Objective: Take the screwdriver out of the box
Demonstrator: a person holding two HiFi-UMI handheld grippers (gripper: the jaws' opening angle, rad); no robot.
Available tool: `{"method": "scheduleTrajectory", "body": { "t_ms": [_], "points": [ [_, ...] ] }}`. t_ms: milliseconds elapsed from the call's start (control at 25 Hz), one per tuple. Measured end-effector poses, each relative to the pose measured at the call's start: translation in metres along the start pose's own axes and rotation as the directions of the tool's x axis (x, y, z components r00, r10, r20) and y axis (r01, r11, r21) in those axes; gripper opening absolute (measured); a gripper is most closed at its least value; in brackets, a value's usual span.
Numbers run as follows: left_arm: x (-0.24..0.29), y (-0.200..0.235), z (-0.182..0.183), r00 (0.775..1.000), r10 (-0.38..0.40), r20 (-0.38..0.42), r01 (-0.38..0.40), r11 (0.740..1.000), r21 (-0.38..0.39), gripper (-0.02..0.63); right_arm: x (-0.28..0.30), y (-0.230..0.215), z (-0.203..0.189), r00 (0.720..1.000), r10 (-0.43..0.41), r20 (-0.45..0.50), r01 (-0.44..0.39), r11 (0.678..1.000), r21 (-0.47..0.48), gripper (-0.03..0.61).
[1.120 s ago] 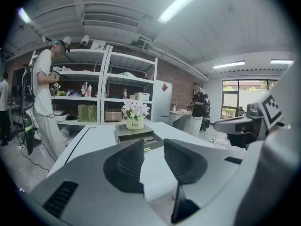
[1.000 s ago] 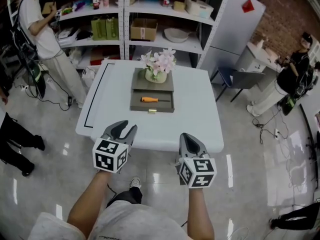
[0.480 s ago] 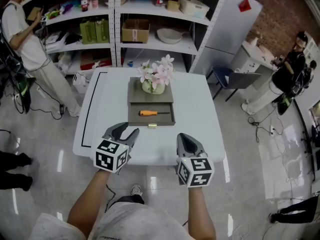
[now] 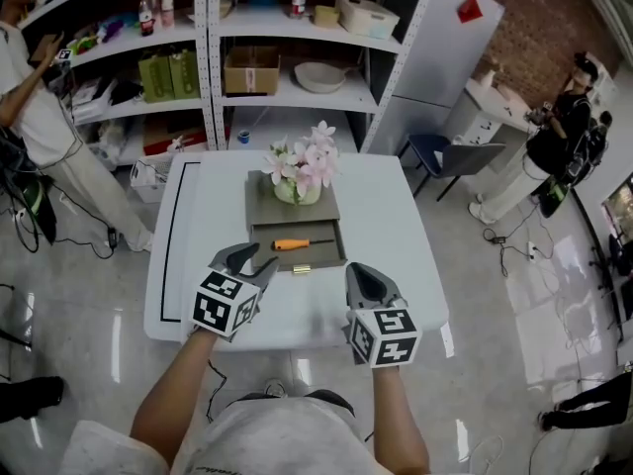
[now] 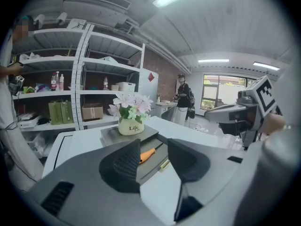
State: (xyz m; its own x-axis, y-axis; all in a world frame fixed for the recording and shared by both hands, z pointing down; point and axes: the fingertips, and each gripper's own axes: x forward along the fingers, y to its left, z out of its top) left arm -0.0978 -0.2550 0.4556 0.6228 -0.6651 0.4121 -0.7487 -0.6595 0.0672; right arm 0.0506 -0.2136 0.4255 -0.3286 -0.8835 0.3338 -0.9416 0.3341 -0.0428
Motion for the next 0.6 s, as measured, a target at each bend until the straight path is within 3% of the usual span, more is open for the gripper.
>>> {"method": "scheduleTrajectory", "body": {
  "t_ms": [280,600],
  "points": [
    [0.018,0.012,0.005,0.998,-0.034,-0.044,0.037,0.997,0.069,0.187,0.018,-0.008,0.008,1.0,-0.011,0.016,0.011,1.0,0.02,0.006],
    [0.055,0.009,0.0,0.977,-0.113,-0.18,0.148,0.969,0.195,0.187,0.039,-0.026,0.01,1.0,-0.008,0.014,0.008,1.0,0.028,0.006]
  ]
}}
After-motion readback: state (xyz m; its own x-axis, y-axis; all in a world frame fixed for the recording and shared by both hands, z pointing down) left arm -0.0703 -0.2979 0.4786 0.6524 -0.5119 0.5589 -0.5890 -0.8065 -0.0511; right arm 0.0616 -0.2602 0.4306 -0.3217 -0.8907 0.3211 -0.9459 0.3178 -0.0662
